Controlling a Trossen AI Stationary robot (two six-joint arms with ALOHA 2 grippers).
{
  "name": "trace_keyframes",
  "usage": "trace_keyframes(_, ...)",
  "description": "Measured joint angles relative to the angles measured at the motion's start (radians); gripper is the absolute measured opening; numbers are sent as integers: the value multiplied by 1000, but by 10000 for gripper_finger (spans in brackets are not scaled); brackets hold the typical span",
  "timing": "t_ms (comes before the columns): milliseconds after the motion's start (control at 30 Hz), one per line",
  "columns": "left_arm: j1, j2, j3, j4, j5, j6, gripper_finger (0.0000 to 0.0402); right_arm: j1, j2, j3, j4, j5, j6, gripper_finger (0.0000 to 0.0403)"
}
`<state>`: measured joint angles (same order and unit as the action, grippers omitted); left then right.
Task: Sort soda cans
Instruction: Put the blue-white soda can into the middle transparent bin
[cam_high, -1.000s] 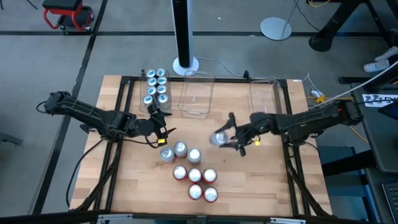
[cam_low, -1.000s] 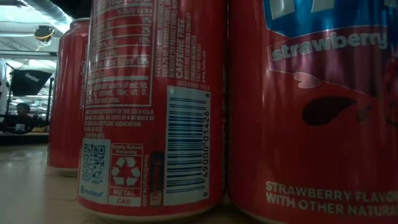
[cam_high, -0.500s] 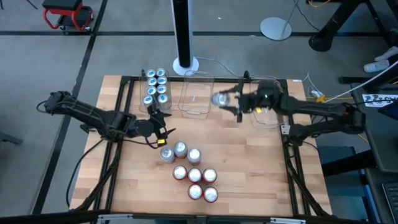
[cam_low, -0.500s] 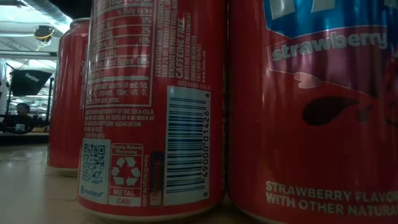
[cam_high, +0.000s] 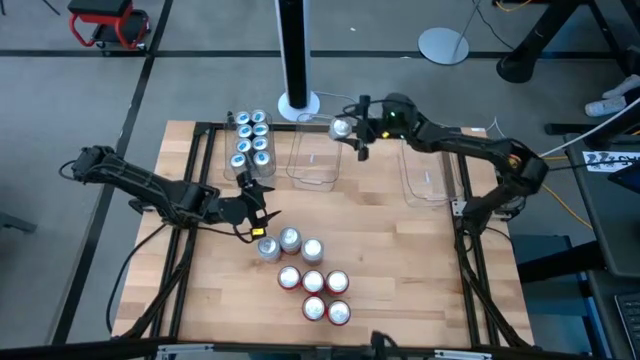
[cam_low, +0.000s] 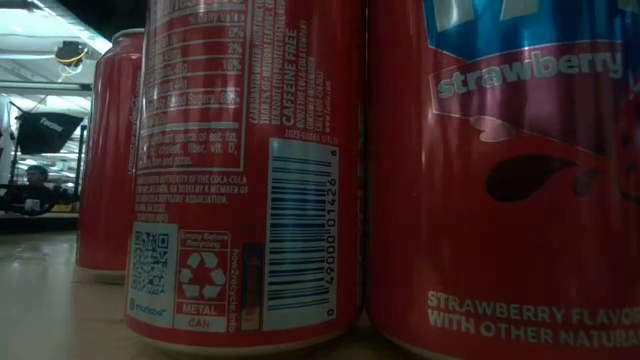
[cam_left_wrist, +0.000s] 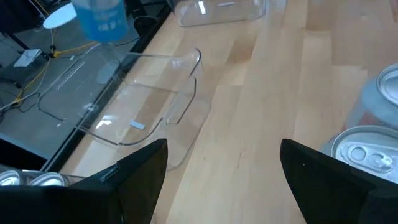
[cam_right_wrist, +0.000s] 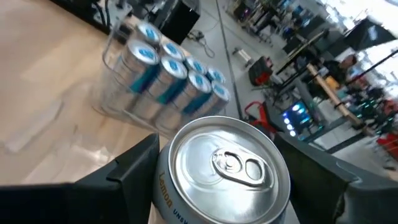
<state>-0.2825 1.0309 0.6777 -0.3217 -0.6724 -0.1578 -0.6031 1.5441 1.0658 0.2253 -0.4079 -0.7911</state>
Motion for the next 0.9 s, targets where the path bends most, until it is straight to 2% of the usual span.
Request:
trace_keyframes(367, 0, 0, 0, 12, 0, 4, 301, -59, 158, 66, 27, -12, -3, 278)
trace_keyframes(633, 0, 0, 0, 21, 0, 1, 301, -59, 207, 67, 123, -39, 28, 278)
trace_keyframes(900, 0, 0, 0, 23, 0, 3, 301, -59, 224, 67, 159, -19, 25, 278)
